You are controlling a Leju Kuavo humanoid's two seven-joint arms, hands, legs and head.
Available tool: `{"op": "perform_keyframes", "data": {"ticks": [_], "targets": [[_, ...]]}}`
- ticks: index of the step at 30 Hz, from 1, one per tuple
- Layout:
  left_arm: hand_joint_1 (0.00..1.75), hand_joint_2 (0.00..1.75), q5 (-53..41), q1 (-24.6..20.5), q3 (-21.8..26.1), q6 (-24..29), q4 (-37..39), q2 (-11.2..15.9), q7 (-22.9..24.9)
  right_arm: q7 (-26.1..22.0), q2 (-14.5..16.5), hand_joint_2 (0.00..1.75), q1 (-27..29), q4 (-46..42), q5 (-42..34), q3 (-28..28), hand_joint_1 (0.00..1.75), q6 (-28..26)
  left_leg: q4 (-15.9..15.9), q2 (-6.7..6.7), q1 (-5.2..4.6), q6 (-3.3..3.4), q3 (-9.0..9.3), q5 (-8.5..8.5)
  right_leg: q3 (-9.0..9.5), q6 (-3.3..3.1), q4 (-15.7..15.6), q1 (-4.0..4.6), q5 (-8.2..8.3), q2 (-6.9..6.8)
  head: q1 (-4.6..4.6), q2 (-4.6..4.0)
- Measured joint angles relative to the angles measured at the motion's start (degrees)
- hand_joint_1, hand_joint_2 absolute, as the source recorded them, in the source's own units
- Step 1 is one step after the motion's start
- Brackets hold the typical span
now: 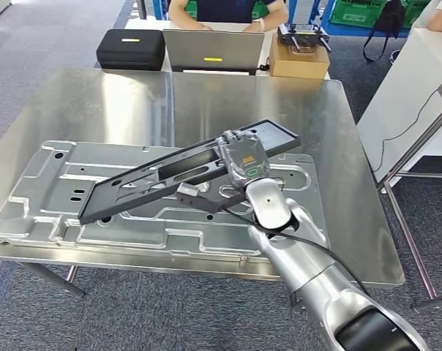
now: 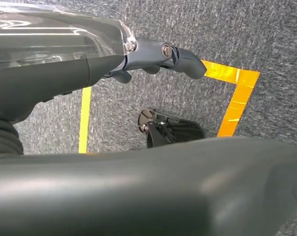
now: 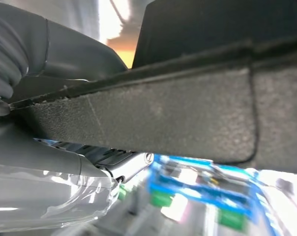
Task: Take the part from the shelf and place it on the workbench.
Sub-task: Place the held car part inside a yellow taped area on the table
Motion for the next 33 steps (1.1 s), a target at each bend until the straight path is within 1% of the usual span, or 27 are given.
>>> {"op": "perform_keyframes", "data": {"ticks": [3, 7, 12, 16, 21, 24, 27, 33], "targets": [[0.0, 1.75, -0.2, 0.0, 0.0, 0.0, 0.0, 0.0, 0.3, 1.3, 0.2, 1.75, -2.9, 5.8, -0.7, -4.9, 1.75, -0.4, 0.0, 0.0, -0.01, 0.01, 0.02, 0.01, 0.03, 0.01, 0.0, 0.0, 0.02, 0.0, 0.0, 0.0], [0.0, 1.75, -0.2, 0.0, -0.1, -0.2, 0.0, 0.0, 0.3, 1.5, 0.1, 1.75, -5.5, 11.8, -1.5, -11.1, 1.75, -0.7, 0.0, 0.0, -0.01, 0.02, 0.03, 0.02, 0.03, 0.01, 0.0, -0.01, 0.03, 0.0, 0.0, 0.0], [0.0, 1.75, -0.1, 0.0, -0.1, -0.2, 0.0, 0.0, -0.8, 0.5, -0.4, 1.75, -5.2, 14.5, -3.0, -16.8, 1.75, -1.7, 0.0, 0.0, -0.01, 0.01, 0.02, 0.0, -0.01, 0.01, 0.0, 0.0, 0.02, 0.0, 0.0, 0.0], [0.0, 1.75, -0.1, 0.1, -0.1, -0.3, 0.0, 0.0, -2.1, -1.0, -0.6, 1.75, -3.1, 14.3, -3.5, -19.1, 1.75, -1.8, 0.0, 0.0, 0.0, 0.01, 0.01, -0.01, -0.03, 0.0, 0.0, 0.01, 0.01, 0.0, 0.0, 0.0], [0.0, 1.75, 0.5, 0.1, -0.1, -0.1, 0.0, 0.1, -2.4, -4.2, -0.5, 1.75, -0.1, 12.1, -4.7, -19.5, 1.75, -1.8, 0.0, 0.01, 0.02, 0.0, 0.02, 0.0, -0.02, 0.0, 0.0, 0.02, 0.0, 0.01, 0.0, 0.0], [0.0, 1.75, 1.1, 0.3, -0.1, 0.2, 0.0, 0.0, -2.5, -6.3, -0.3, 1.75, 2.4, 8.8, -6.1, -18.9, 1.75, -1.5, 0.0, 0.01, 0.02, 0.0, 0.01, 0.0, -0.01, 0.0, 0.0, 0.02, 0.0, 0.01, 0.0, 0.0], [0.0, 1.75, 1.7, 0.4, -0.1, 0.5, 0.0, 0.0, -2.6, -7.2, -0.3, 1.75, 5.5, 3.5, -7.7, -16.8, 1.75, -0.3, 0.0, 0.01, 0.01, 0.0, 0.01, -0.01, -0.01, -0.01, 0.0, 0.01, 0.0, 0.01, 0.0, 0.0], [0.0, 1.75, 2.1, 0.5, -0.1, 0.8, 0.0, 0.0, -3.5, -7.0, -0.3, 1.75, 9.8, -5.0, -9.2, -11.1, 1.75, 1.0, 0.0, 0.01, 0.01, 0.0, 0.0, -0.01, -0.03, -0.01, 0.0, 0.01, -0.01, 0.02, 0.0, 0.0]]}}
